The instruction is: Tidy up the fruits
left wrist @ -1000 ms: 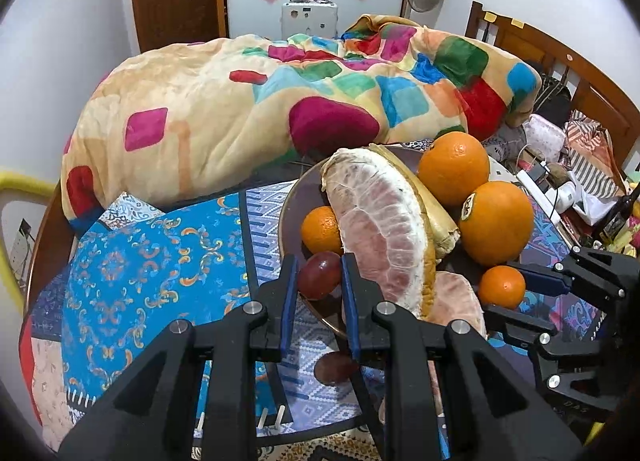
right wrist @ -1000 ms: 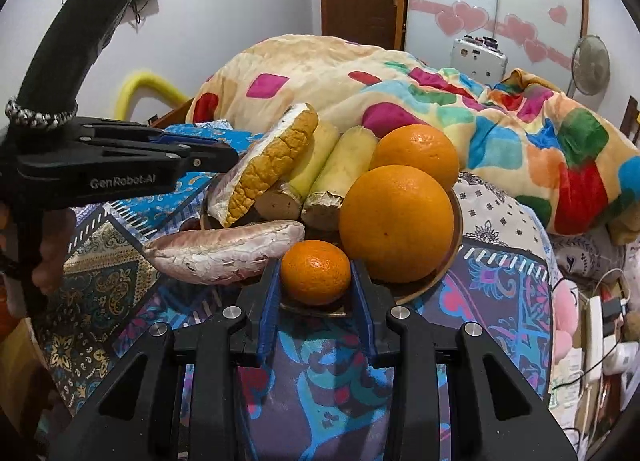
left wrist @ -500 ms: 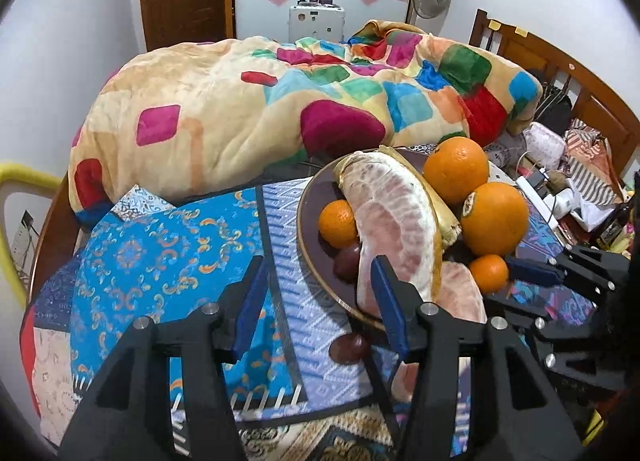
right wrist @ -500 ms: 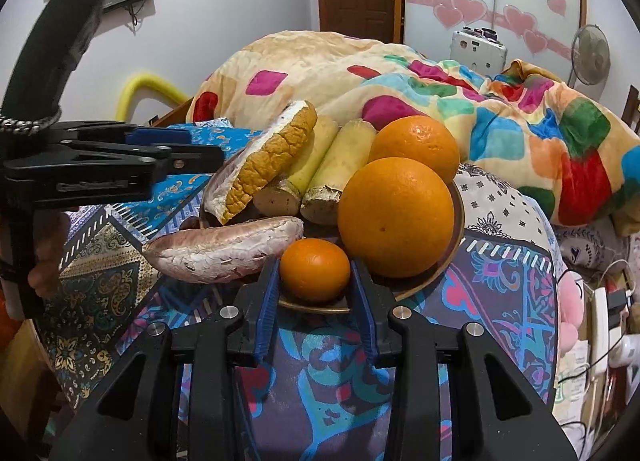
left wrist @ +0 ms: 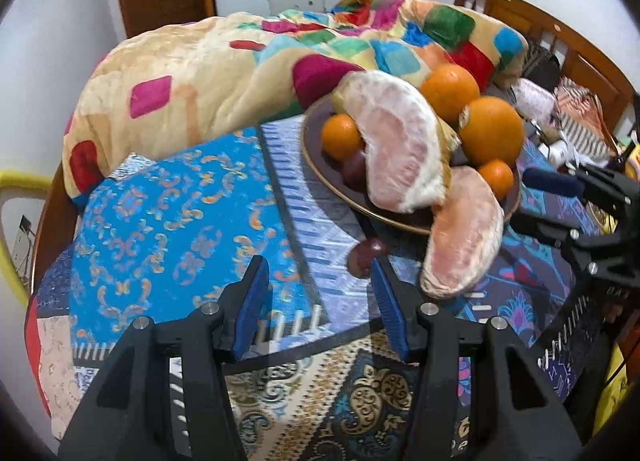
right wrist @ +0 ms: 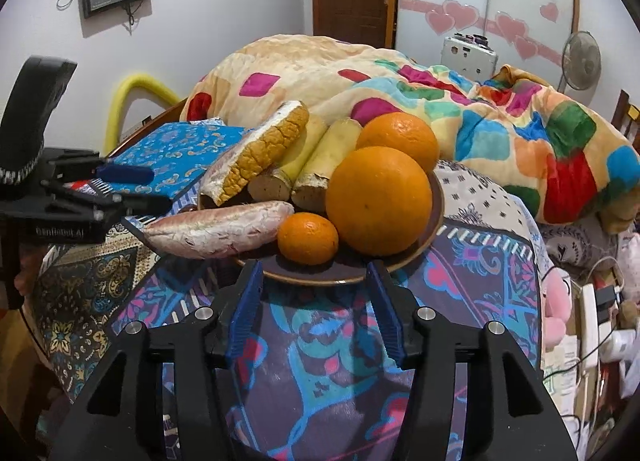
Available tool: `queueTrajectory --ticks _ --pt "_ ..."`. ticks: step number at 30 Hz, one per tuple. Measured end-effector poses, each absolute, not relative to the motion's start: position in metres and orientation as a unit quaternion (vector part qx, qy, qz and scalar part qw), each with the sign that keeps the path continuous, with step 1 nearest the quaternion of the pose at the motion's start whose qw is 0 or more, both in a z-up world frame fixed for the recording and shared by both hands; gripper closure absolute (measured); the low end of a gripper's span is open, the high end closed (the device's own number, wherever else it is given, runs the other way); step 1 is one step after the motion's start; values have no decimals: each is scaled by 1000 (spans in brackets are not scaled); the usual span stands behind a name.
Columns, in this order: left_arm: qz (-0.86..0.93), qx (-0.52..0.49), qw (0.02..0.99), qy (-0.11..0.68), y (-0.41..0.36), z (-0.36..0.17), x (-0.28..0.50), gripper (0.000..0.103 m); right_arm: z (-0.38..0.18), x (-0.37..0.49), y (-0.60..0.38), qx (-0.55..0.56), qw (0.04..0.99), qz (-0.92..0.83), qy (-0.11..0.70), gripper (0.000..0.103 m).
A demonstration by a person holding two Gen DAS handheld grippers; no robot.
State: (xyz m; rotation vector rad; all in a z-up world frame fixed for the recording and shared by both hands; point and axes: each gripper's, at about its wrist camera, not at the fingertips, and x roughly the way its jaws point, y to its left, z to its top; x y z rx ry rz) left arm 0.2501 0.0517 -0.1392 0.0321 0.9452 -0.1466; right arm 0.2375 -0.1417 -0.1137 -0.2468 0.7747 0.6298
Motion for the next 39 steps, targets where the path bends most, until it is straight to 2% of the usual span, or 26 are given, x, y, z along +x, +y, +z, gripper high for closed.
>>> queueTrajectory --ticks 7,10,15,18,32,39 --pt "-78 21 881 466 42 -149 261 53 -114 239 -151 -101 870 300 378 53" --pt "-89 17 882 462 41 -149 262 63 -114 238 -155 -92 869 302 380 53" --pt "-102 32 883 457 30 -148 260 87 -114 238 -156 -87 870 305 378 53" --pt "-97 42 887 450 27 -145 257 91 -112 237 -156 -82 870 306 376 53" --pt "-109 39 908 403 10 -96 242 92 -95 228 -170 -75 882 304 352 53" --pt "-130 31 907 400 -17 -97 257 92 -89 229 -175 -66 886 305 343 53"
